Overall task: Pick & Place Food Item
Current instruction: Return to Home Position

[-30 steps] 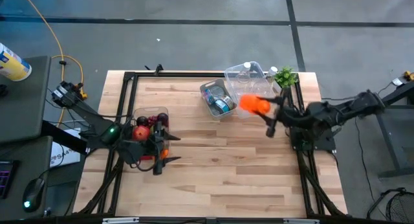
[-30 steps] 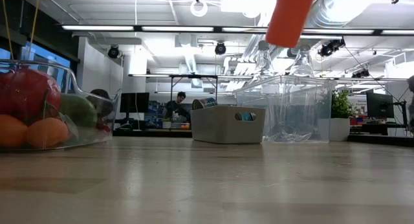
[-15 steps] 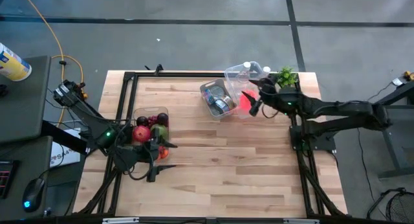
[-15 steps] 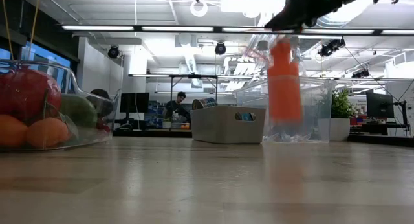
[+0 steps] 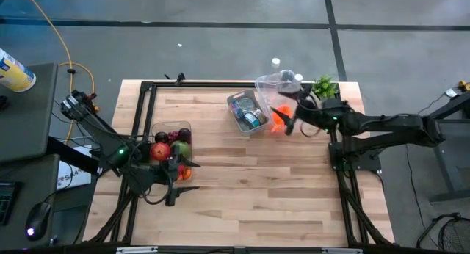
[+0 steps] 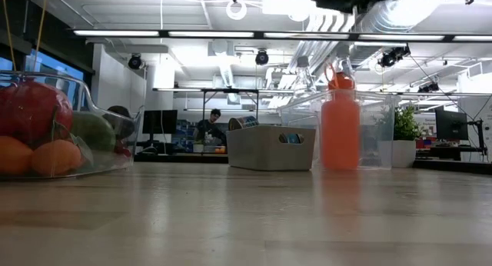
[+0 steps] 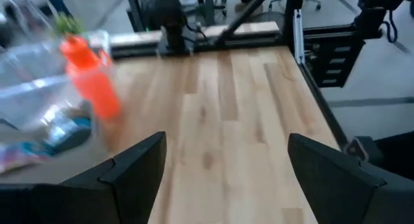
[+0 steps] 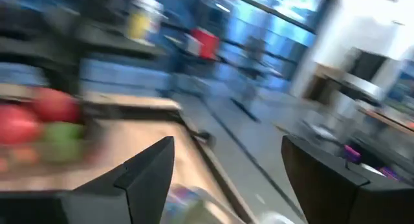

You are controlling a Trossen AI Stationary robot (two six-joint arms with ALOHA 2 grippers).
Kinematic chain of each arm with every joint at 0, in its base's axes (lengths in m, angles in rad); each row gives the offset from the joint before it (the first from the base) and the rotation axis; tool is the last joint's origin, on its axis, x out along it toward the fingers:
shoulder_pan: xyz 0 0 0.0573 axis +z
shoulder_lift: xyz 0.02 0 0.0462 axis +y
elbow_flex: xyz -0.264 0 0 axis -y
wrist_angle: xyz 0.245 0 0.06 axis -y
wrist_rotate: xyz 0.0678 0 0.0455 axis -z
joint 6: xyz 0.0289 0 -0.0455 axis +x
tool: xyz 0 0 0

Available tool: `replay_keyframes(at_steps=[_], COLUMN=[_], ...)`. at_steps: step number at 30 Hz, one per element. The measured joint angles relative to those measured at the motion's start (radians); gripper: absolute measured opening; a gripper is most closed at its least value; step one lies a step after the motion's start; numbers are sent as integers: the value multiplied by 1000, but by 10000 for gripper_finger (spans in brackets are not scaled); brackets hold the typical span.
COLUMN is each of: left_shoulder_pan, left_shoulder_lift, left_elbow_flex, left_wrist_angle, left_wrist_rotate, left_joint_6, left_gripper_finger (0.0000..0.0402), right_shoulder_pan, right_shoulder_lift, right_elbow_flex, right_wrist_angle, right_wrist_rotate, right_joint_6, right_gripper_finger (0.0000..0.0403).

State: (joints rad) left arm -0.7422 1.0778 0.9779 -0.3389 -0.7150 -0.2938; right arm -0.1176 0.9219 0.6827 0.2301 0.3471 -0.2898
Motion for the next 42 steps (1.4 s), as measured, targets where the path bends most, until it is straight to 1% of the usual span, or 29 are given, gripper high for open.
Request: replay_keyframes(at_steps=[3,7,10,13,16,18,20,21,24,26,27,33,39,42], left_shoulder_pan=[12,59,120,200,277,319,357,372,408,423,429,446,444,444], left_shoulder_lift=[-56,-169,-254,-324,-376,-400,-425,-436,-468,-494,-508,-618,-786,-877], left_elbow_flex=[0,3,4,4,-2,-14,-37,-50,-96,-133,-153,-277,-409,-482], left_wrist_angle=[1,-13,-97,-197,-271,-288,-289,-290,-289,-284,-283,-243,-173,-135], left_wrist_rotate=[-24,23,85,114,119,138,188,222,278,282,283,283,286,298], left_joint_6=[72,135,177,171,142,128,136,141,140,134,126,78,64,89], left_gripper_finger=[313,308,290,256,210,175,136,117,58,22,11,4,4,4], right_shoulder_pan=[55,116,139,149,150,150,151,151,151,151,151,151,151,151], right_shoulder_lift=[-67,-165,-244,-291,-325,-340,-352,-356,-358,-359,-361,-398,-503,-569], right_elbow_flex=[0,0,0,0,-2,-14,-25,-30,-45,-62,-71,-148,-263,-345], right_wrist_angle=[-47,-115,-216,-338,-432,-428,-427,-424,-419,-420,-419,-382,-303,-229], right_wrist_rotate=[-93,-84,-82,-85,-110,-169,-215,-230,-265,-280,-283,-275,-278,-314], right_joint_6=[-17,-17,3,51,124,157,174,184,212,218,221,249,296,313], right_gripper_finger=[261,237,205,156,99,59,20,11,6,4,3,2,2,3])
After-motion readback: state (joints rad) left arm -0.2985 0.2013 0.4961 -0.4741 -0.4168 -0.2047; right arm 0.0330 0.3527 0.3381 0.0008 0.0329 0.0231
